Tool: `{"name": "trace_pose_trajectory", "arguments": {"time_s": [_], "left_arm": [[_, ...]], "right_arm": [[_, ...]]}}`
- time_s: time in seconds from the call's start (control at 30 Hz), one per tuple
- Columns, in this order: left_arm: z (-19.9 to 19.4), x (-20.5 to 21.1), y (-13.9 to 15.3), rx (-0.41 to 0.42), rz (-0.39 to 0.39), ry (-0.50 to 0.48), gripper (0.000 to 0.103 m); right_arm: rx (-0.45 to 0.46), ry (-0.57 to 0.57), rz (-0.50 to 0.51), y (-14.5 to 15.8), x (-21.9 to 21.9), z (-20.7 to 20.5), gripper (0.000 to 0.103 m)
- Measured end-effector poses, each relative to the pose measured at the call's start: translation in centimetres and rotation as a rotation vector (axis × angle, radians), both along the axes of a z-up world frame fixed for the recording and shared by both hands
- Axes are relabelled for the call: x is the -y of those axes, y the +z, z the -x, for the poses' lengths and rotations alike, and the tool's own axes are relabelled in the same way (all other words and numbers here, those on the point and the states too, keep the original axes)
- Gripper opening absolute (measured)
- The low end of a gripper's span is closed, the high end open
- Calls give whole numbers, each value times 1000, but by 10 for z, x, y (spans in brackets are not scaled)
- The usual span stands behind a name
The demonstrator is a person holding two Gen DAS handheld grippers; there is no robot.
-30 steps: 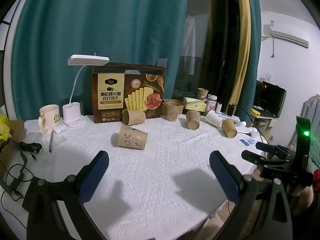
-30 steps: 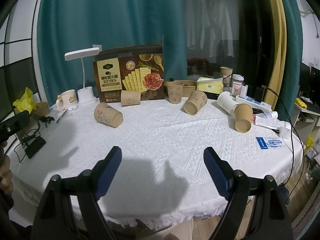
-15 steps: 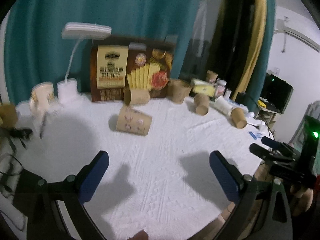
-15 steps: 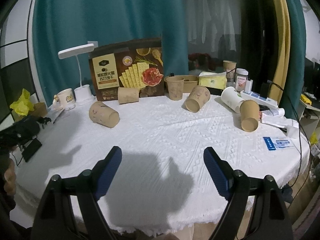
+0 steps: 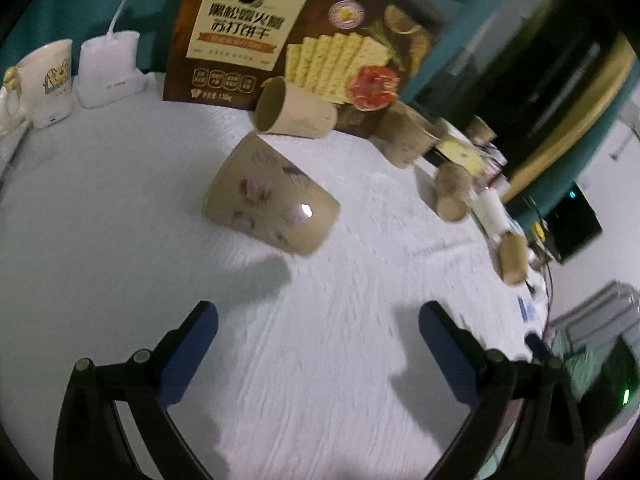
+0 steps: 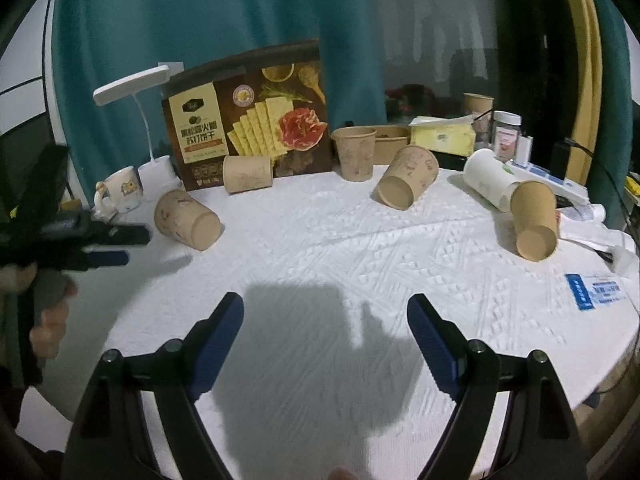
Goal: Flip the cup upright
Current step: 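Reach the left gripper to the tipped sticker paper cup and grasp it, then lift the sticker cup with the left gripper and turn it upright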
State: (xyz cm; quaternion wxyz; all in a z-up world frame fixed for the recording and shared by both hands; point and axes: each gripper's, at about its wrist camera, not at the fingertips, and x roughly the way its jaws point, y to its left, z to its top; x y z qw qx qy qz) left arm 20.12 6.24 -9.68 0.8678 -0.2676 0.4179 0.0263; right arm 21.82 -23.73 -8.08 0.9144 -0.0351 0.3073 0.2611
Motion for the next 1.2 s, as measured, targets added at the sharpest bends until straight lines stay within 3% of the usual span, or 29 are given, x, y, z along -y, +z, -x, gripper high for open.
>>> {"name": "trace_pose_trajectory", "arguments": {"time_s": [0.17,0.33,0.47,0.57,0.7,0.97,1.2], "left_arm": [[-44,-16,-15,-83,55,86,100],[-62,-27,-20,-105,39,206,100],[-72,-37,-28,-115,70,278,100],[-81,-35,-30,-107,12,252,88],[-87,-32,-29,-117,8,218,69],[-72,-12,-11,-78,19,103,66],[-22,26,18,-23,35,-47,66]], "right_arm": [[-7,32,-31,-4,1,-14,82],[-25,56,-67,-9,7,-25,82],[-53,66,-85,-15,12,-35,82],[-53,63,-97,-15,18,-39,82],[-51,52,-107,-14,25,-41,82],[-47,45,-114,-7,26,-24,82],[-23,28,-95,6,25,5,82]]}}
